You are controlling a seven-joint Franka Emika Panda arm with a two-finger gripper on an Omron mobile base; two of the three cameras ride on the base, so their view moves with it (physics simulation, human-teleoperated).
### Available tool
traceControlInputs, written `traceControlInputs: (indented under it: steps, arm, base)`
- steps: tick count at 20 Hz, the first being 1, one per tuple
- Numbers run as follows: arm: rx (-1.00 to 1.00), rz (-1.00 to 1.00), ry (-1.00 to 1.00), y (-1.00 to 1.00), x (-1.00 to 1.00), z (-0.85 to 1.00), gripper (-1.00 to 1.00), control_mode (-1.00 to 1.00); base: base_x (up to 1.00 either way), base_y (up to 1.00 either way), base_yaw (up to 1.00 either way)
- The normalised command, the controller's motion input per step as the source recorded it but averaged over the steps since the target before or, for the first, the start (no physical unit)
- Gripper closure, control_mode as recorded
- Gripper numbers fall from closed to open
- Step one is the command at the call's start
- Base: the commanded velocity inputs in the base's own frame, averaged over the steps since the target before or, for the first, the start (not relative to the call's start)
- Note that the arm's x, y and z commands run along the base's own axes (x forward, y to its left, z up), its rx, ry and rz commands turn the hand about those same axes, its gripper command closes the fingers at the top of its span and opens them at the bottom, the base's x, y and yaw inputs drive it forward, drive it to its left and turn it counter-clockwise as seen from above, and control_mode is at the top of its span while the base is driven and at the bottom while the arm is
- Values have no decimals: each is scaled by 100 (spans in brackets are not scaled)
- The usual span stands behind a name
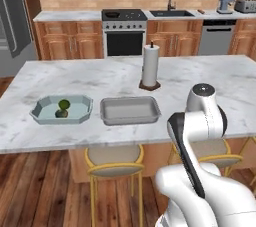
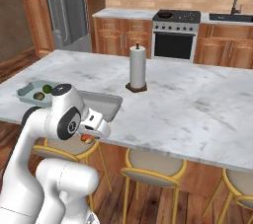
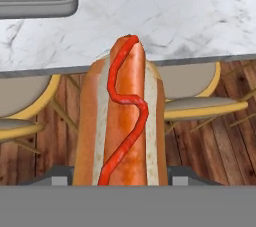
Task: Place the cold items (lime and squash) from the fridge in one tupperware on the dining counter. Place the warm items (hot dog and kebab skewer) in the stove area in another tupperware.
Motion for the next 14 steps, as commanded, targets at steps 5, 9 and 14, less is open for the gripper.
traceControlInputs:
  steps: [5, 9, 14]
  arm:
    - [0, 0, 0, 0, 0, 0, 100, 100]
    - [0, 10, -1, -4, 0, 0, 100, -100]
    - [0, 20, -3, -1, 28, 0, 100, -100]
  base:
    - [1, -12, 22]
    - [0, -4, 9]
    - [0, 0, 0]
